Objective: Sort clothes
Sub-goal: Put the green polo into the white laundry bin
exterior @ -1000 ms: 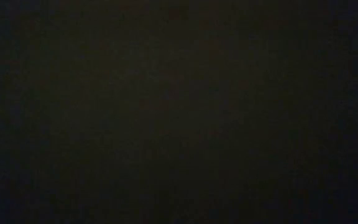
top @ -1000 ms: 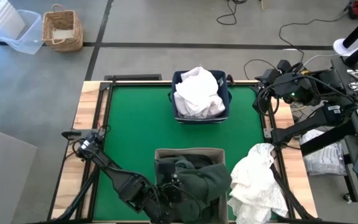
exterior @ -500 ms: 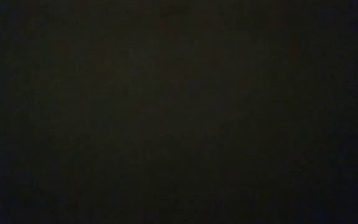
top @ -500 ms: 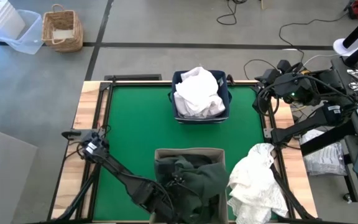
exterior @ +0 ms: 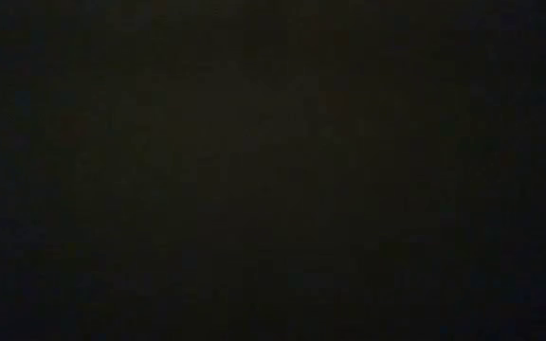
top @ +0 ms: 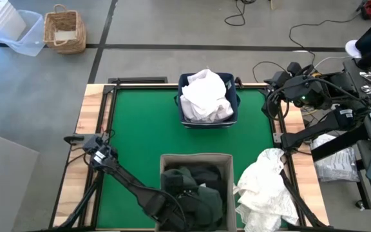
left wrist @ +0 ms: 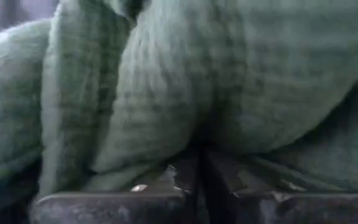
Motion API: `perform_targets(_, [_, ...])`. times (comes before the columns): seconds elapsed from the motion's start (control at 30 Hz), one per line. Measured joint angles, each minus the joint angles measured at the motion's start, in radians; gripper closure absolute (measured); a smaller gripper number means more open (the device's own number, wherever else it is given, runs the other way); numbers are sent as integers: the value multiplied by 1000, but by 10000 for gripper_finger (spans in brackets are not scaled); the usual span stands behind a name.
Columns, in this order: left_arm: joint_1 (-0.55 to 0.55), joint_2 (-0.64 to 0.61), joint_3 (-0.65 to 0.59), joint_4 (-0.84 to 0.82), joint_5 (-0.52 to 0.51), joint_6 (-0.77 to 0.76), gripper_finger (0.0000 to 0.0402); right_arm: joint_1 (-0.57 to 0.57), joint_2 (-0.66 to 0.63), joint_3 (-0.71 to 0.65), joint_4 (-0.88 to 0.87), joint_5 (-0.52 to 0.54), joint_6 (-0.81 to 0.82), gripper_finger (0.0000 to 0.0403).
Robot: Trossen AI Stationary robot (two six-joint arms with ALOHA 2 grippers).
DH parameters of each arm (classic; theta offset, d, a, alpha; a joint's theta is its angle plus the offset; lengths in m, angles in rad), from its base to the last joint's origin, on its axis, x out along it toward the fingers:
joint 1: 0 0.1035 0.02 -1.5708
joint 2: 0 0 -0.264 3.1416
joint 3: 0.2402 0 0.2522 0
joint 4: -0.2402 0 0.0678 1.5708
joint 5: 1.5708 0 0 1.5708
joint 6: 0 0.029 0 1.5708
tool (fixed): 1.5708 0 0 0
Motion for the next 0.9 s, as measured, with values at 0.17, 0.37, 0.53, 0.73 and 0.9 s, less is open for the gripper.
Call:
perform_targets(0.17, [-11, -2, 76, -6, -16, 5, 402, 0, 0, 0, 0, 0, -1, 241])
perform_targets(0.37, [-24, -23, 86, -14, -60, 9, 402, 0, 0, -1, 0, 0, -6, 241])
perform_targets(0.53, [-27, -26, 89, 3, -83, 23, 402, 0, 0, -3, 0, 0, -6, 232])
perform_targets(0.73, [-29, -27, 90, 58, -85, 41, 401, 0, 0, -3, 0, 0, -6, 231])
perform_targets(0.9, [-45, -39, 90, 60, -96, 39, 401, 0, 0, -3, 0, 0, -6, 240])
